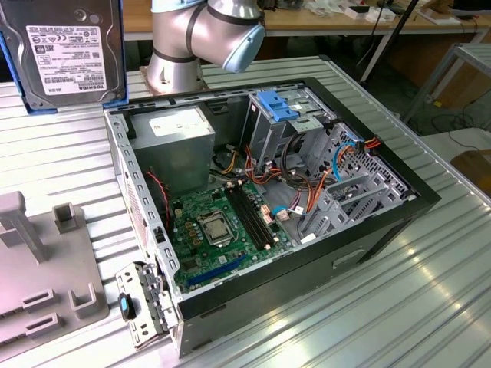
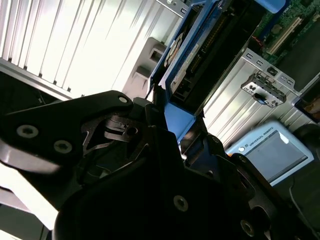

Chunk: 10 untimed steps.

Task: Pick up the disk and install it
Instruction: 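Pick up the disk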

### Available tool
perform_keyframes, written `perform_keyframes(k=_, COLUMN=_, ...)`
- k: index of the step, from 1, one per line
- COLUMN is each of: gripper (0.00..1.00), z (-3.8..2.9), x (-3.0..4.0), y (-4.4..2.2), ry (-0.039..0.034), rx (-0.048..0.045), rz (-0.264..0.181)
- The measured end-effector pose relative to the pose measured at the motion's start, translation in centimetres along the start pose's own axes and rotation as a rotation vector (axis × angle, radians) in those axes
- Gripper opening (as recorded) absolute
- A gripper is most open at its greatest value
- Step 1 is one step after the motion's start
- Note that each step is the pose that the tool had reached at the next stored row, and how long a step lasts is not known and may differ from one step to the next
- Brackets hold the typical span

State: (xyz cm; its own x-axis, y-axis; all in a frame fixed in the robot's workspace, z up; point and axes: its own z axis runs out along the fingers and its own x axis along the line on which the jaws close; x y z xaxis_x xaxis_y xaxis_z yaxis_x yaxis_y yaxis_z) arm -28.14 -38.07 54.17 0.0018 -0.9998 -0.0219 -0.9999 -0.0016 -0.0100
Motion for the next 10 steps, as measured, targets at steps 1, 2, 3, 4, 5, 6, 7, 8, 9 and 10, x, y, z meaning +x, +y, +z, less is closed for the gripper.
perform_keyframes(k=1, gripper=0.37, z=0.07, x=0.00, y=-0.28, ry=0.0008, rx=-0.0001, rz=0.000)
perform_keyframes(k=2, gripper=0.37, z=0.11, x=0.00, y=-0.42, ry=0.0010, rx=0.0000, rz=0.000)
perform_keyframes(k=3, gripper=0.37, z=0.16, x=0.01, y=-0.60, ry=0.0013, rx=-0.0001, rz=0.000)
perform_keyframes(k=4, gripper=0.37, z=0.20, x=0.01, y=-0.78, ry=0.0014, rx=0.0000, rz=0.000)
perform_keyframes(k=5, gripper=0.37, z=0.23, x=0.01, y=-0.99, ry=0.0016, rx=0.0000, rz=0.000)
perform_keyframes(k=6, gripper=0.37, z=0.26, x=0.01, y=-1.19, ry=0.0016, rx=0.0001, rz=0.000)
perform_keyframes(k=7, gripper=0.37, z=0.29, x=0.01, y=-1.39, ry=0.0016, rx=0.0001, rz=0.000)
perform_keyframes(k=8, gripper=0.37, z=0.32, x=0.01, y=-1.60, ry=0.0017, rx=0.0000, rz=0.000)
perform_keyframes(k=9, gripper=0.37, z=0.35, x=0.01, y=-1.87, ry=0.0017, rx=0.0000, rz=0.000)
perform_keyframes(k=10, gripper=0.37, z=0.37, x=0.01, y=-2.01, ry=0.0017, rx=0.0000, rz=0.000)
